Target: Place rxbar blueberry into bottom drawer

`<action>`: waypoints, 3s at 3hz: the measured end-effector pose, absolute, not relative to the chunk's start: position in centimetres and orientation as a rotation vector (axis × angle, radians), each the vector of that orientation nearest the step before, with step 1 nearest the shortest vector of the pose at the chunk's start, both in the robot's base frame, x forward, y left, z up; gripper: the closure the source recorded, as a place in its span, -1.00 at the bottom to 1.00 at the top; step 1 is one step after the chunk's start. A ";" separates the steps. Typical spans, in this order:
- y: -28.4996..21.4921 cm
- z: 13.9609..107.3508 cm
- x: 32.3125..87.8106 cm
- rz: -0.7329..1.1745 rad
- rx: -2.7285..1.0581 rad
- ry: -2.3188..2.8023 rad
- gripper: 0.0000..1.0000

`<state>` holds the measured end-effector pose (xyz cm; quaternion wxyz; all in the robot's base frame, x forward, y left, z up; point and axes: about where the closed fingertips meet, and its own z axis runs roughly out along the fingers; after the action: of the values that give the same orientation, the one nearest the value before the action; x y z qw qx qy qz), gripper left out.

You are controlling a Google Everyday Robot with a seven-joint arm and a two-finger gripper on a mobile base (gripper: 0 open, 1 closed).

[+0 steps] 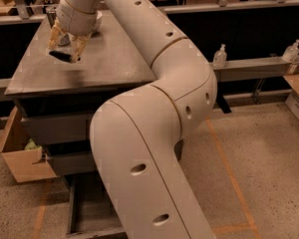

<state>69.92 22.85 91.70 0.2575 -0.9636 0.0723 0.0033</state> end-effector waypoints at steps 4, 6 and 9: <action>24.2 92.9 52.8 0.440 -2.308 0.387 1.00; 21.5 84.1 45.2 0.679 -2.282 0.688 1.00; 17.9 76.5 44.1 0.731 -2.290 0.885 1.00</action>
Offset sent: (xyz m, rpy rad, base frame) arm -0.1900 0.0096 -0.0727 0.1474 0.3625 -0.0582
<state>44.10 17.86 76.48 0.2857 -0.8567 0.3312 0.2733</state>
